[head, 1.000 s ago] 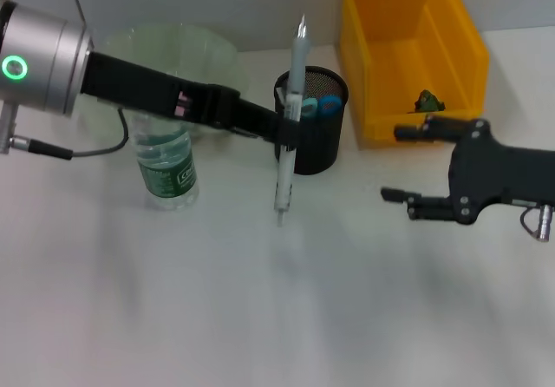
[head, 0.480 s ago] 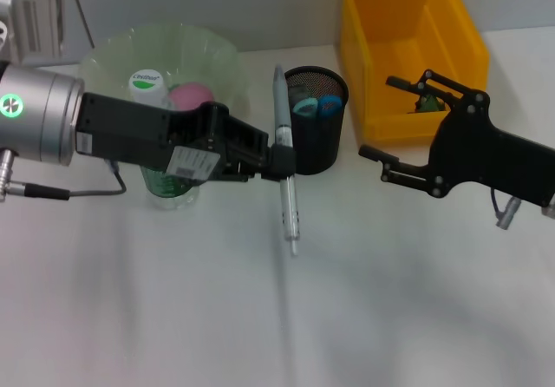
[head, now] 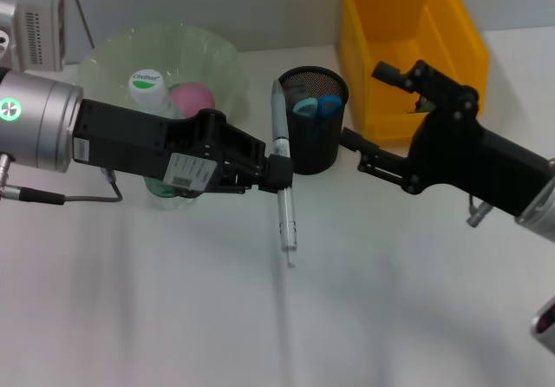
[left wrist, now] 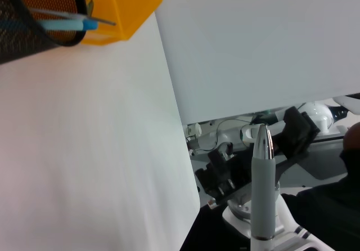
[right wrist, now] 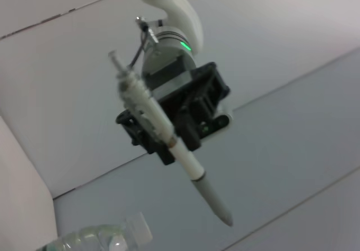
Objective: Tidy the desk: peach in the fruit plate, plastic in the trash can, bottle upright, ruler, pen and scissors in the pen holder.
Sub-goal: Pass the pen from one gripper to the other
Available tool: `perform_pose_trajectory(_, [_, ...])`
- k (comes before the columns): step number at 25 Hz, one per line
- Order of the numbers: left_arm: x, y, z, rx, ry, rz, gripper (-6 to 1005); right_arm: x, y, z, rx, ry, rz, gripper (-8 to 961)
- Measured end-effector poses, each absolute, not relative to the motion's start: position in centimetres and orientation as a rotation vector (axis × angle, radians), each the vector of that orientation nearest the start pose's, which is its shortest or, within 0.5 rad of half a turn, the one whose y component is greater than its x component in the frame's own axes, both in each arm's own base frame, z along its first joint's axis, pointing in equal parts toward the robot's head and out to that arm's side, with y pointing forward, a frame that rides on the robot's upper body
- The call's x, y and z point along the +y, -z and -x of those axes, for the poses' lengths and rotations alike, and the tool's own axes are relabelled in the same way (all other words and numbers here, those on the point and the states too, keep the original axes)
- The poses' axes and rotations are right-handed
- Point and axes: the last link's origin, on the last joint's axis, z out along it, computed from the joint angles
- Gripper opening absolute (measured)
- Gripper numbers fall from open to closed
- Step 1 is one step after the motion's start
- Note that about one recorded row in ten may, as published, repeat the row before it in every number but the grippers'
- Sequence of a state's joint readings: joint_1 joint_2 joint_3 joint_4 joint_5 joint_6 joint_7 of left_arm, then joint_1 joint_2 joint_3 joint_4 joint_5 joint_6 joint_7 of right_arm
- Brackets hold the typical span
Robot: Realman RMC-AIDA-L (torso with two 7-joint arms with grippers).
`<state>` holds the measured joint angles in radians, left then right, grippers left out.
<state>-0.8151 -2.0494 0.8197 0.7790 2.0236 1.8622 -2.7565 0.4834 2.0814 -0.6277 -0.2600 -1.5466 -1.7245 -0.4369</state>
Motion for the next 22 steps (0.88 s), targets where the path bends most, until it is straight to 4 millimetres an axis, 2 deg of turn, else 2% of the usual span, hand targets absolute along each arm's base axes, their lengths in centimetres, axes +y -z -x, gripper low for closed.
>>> perform_pose_trajectory(11, [35.4,-0.9,13.9,-2.125,0.413,2.757,149,30.1,3.4,-23.5,-1.183,-0.493,1.693,622])
perform_pose_trajectory(22, [35.1,-0.6,14.4,-2.140,0.350,2.774,151,29.5,4.3,-22.9,-1.340,-0.468,1.636,616])
